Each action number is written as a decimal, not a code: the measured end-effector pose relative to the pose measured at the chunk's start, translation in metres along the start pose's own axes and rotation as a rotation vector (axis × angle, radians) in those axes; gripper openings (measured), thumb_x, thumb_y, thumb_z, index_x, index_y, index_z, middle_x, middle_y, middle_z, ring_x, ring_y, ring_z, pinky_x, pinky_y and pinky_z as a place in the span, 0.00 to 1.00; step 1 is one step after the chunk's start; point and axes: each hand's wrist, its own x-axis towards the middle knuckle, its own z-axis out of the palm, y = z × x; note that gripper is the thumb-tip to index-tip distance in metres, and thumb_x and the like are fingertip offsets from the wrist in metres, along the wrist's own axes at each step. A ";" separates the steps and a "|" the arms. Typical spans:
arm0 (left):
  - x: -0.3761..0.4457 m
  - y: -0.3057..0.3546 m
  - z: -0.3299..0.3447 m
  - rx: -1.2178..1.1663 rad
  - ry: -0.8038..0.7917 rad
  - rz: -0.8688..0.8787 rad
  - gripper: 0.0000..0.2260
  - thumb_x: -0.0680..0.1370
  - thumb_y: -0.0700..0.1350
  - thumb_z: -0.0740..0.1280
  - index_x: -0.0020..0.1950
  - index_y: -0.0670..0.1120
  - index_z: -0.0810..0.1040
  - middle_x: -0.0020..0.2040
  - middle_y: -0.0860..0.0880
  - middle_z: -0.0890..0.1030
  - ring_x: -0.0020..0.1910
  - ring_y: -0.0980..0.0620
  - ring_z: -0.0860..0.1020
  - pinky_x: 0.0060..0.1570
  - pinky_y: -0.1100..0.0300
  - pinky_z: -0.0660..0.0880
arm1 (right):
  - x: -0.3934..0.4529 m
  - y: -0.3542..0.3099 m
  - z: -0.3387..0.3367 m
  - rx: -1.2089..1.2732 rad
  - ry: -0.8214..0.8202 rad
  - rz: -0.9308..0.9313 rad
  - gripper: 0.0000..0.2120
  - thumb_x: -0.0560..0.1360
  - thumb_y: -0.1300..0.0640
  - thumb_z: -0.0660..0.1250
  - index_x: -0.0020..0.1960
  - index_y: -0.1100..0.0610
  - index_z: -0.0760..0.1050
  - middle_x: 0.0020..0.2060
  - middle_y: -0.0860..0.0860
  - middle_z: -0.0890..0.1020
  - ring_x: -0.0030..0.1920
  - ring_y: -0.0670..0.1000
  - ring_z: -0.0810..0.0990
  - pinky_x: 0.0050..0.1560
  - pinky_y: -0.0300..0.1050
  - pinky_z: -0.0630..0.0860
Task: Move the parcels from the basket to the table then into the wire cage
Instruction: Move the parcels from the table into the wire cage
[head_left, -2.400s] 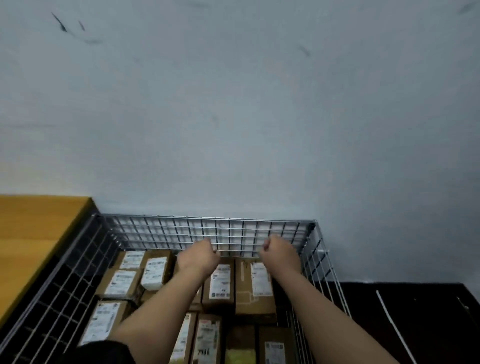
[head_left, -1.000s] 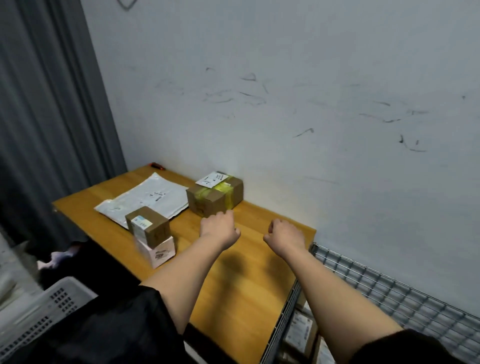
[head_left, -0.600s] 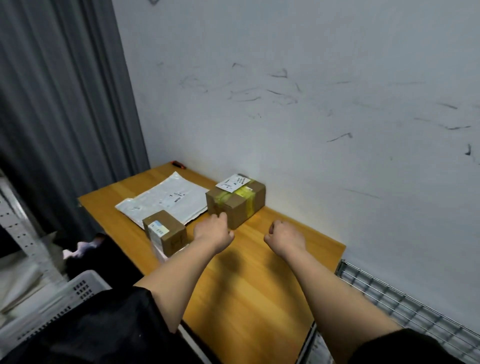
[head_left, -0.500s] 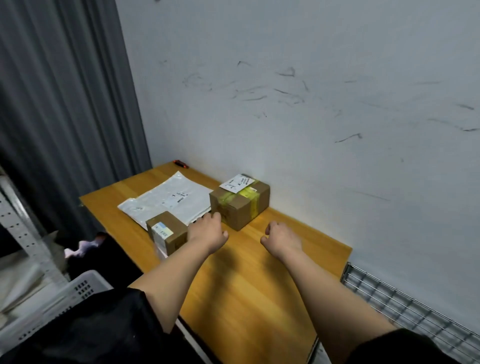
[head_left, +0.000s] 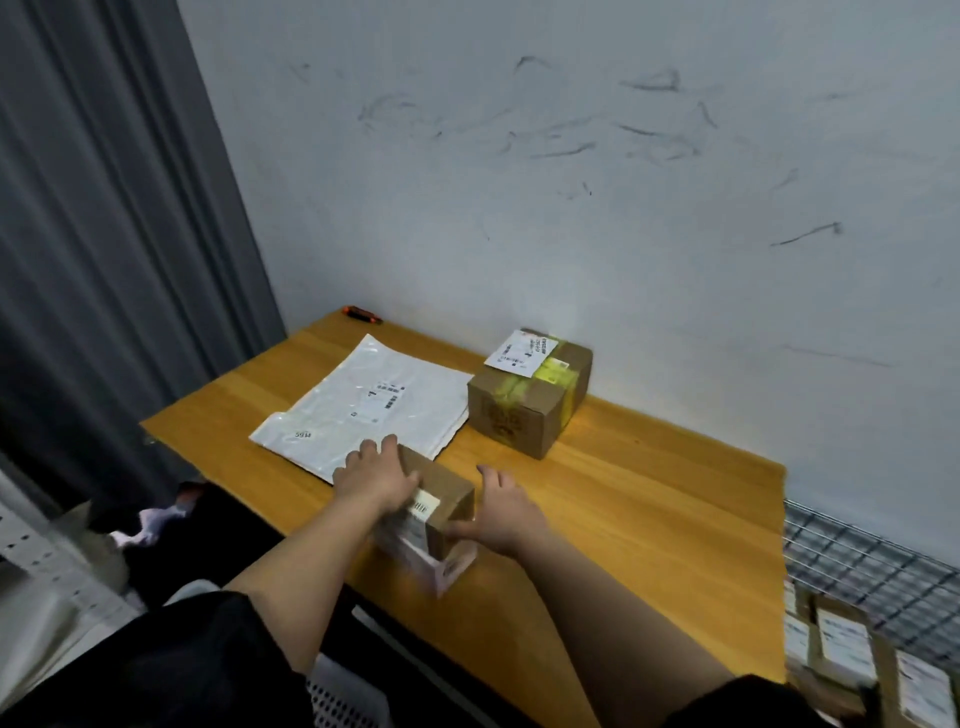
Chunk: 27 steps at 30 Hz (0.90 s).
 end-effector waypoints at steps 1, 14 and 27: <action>0.009 -0.011 0.002 -0.013 -0.023 0.010 0.30 0.78 0.58 0.61 0.76 0.49 0.56 0.73 0.43 0.62 0.71 0.41 0.63 0.66 0.46 0.65 | 0.005 -0.008 0.007 0.017 -0.006 0.013 0.51 0.68 0.38 0.72 0.79 0.51 0.46 0.74 0.55 0.60 0.72 0.57 0.62 0.68 0.55 0.68; 0.048 -0.018 0.015 -0.393 -0.071 -0.006 0.21 0.80 0.55 0.59 0.69 0.46 0.65 0.62 0.44 0.77 0.59 0.44 0.76 0.55 0.52 0.74 | 0.025 -0.010 0.027 0.257 0.179 0.033 0.44 0.66 0.42 0.74 0.75 0.50 0.56 0.67 0.51 0.66 0.66 0.52 0.69 0.63 0.50 0.73; -0.022 0.185 0.030 -0.728 -0.105 0.431 0.21 0.79 0.54 0.61 0.68 0.45 0.70 0.66 0.44 0.74 0.63 0.44 0.73 0.60 0.54 0.69 | -0.085 0.136 -0.054 1.150 0.743 0.324 0.23 0.74 0.46 0.70 0.63 0.51 0.65 0.60 0.52 0.77 0.57 0.50 0.78 0.53 0.46 0.78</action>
